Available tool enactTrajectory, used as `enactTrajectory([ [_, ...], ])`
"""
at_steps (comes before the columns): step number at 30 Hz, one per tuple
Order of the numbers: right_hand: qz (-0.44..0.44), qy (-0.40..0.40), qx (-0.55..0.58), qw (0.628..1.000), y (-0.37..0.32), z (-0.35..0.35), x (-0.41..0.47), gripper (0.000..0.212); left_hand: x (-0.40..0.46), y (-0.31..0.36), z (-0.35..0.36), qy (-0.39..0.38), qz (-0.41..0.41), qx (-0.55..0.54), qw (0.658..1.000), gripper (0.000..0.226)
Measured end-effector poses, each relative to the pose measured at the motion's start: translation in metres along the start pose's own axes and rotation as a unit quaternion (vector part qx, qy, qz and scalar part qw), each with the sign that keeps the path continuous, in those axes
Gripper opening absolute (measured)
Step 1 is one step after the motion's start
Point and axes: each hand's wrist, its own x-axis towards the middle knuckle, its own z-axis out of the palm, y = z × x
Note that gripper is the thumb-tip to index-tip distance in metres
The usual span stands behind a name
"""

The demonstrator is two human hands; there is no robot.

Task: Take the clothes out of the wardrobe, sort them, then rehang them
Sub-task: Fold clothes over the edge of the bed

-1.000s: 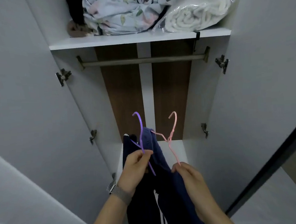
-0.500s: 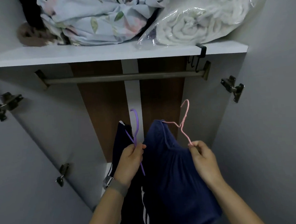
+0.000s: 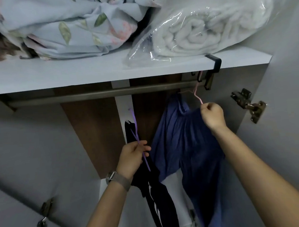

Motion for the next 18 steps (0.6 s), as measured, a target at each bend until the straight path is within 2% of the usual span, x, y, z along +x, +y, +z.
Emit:
enactTrajectory([
  [4, 0.011, 0.001, -0.075, 0.997, 0.009, 0.013, 0.032, 0.034, 0.015, 0.004, -0.003, -0.023, -0.014, 0.003, 1.000, 0.022],
  [7, 0.039, -0.008, -0.146, 0.988, 0.022, 0.019, 0.039, 0.022, 0.022, 0.005, 0.001, -0.044, -0.024, -0.008, 0.999, 0.023],
  [12, 0.087, -0.062, -0.233, 0.967, 0.049, 0.028, 0.032, 0.029, 0.029, 0.000, 0.009, -0.080, -0.021, -0.009, 0.997, 0.025],
  [14, 0.062, -0.071, -0.290, 0.952, 0.052, 0.029, 0.020, 0.039, 0.031, -0.001, 0.013, -0.089, -0.022, -0.014, 0.996, 0.024],
  [16, -0.012, -0.044, -0.317, 0.947, 0.048, 0.030, -0.005, 0.050, 0.032, -0.001, 0.016, -0.101, -0.020, -0.008, 0.995, 0.023],
  [18, -0.053, -0.068, -0.235, 0.968, 0.037, 0.031, -0.042, 0.034, 0.034, -0.002, 0.021, -0.120, -0.011, 0.008, 0.993, 0.024],
])
